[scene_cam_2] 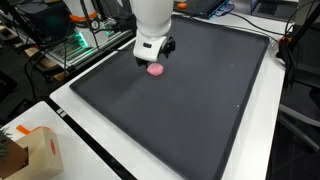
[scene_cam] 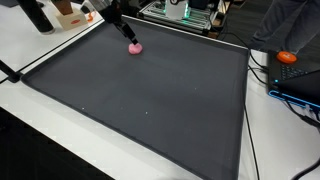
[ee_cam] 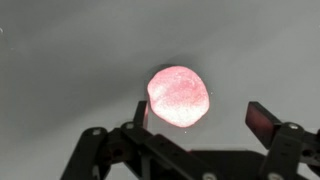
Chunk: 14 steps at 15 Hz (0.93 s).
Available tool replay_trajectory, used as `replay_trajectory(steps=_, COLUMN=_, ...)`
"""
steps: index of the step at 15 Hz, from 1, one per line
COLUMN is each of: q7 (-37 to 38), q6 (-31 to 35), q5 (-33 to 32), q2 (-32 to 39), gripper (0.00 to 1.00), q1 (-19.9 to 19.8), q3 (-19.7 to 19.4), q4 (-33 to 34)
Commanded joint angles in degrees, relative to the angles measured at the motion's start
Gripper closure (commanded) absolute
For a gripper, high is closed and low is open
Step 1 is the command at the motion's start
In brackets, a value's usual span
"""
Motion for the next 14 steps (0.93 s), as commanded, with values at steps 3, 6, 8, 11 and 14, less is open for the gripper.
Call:
replay_trajectory(steps=3, q7=-3.8, q6=-0.7, q5=-3.7, q2=-2.9, gripper=0.00, q1=0.2, q3=0.6, q4=-0.2)
replay_trajectory(steps=6, q7=-2.9, q6=-1.2, q5=-5.7, q2=-6.1, gripper=0.00, q1=0.9, q3=0.7, q4=-0.8)
replay_trajectory(steps=8, q7=-1.9, q6=-1.8, q5=-7.0, q2=-8.3, gripper=0.00, q1=1.4, q3=0.8, q4=-1.0)
replay_trajectory(steps=11, q7=-1.2, q6=-3.6, q5=-8.5, q2=-11.5, gripper=0.00, q1=2.1, q3=1.1, q4=-1.1)
replay_trajectory(steps=14, q7=-2.3, q6=-3.4, q5=-7.5, q2=-10.5, gripper=0.00, q1=1.9, q3=1.3, q4=0.5)
